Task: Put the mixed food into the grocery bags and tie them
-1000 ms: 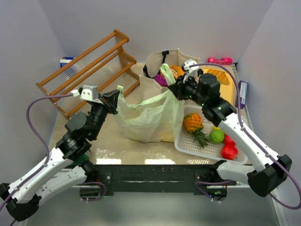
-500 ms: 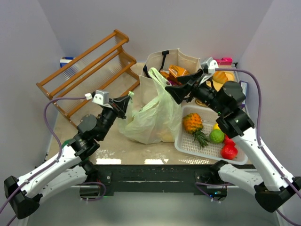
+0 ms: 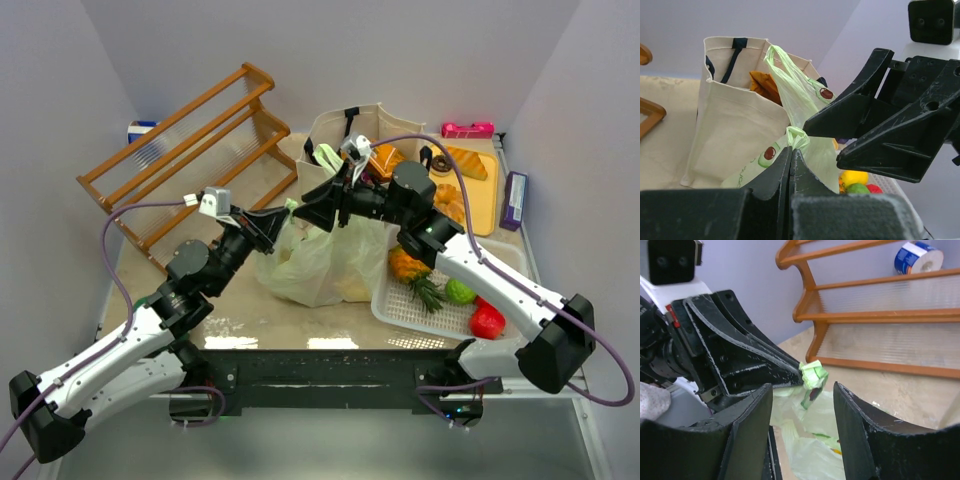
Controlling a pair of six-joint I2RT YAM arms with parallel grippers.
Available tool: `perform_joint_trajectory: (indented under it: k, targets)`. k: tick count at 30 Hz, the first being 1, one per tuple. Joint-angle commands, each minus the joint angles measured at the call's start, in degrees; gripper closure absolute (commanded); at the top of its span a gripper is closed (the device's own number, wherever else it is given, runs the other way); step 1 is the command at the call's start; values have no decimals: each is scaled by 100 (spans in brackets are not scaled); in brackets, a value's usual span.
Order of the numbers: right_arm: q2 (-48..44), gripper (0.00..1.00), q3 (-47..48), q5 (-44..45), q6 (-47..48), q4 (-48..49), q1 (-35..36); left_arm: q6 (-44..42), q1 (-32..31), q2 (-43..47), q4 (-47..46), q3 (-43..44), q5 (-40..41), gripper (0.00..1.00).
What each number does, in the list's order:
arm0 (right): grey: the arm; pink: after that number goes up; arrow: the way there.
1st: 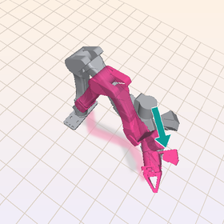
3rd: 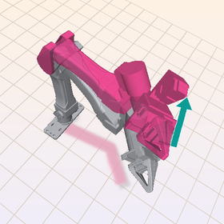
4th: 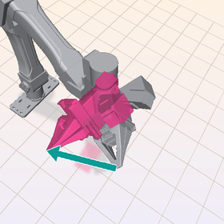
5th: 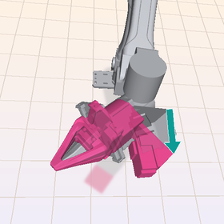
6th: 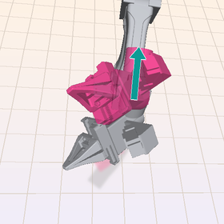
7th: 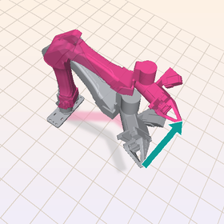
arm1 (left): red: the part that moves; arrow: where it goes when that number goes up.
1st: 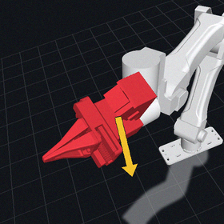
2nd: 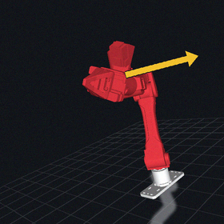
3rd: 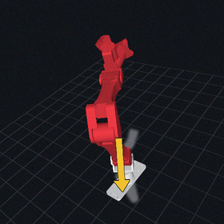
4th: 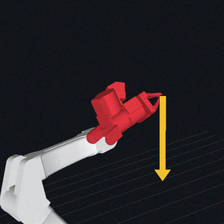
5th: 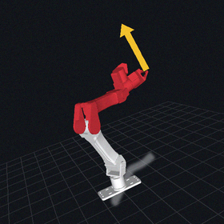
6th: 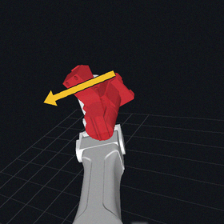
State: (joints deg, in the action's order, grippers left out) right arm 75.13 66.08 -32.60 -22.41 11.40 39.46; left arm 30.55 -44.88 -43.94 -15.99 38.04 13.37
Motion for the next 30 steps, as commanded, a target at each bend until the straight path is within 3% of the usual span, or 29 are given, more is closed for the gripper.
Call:
perform_joint_trajectory:
  k: [1, 15, 25, 27, 28, 29, 30]
  targets:
    - [-17, 47, 133, -264, -149, 793, 9, 285, -3, 35, -45, 265, -106, 100]
    - [335, 62, 80, -580, -360, 1022, 18, 443, -3, 35, -97, 274, -238, 100]
    - [379, 99, 10, -652, -597, 1295, 9, 312, 6, 61, -405, 177, -352, 100]
    - [309, 100, 106, -581, -502, 1199, 18, 119, 6, 35, -405, 203, -545, 99]
    - [300, 100, 159, -555, -457, 1007, 9, 49, 15, 35, -388, 221, -615, 91]
    - [274, 100, 229, -554, -387, 883, 9, -143, 15, 44, -344, 247, -720, 66]
    - [239, 100, 386, -537, -273, 742, 18, -250, 32, 96, -213, 308, -756, 53]
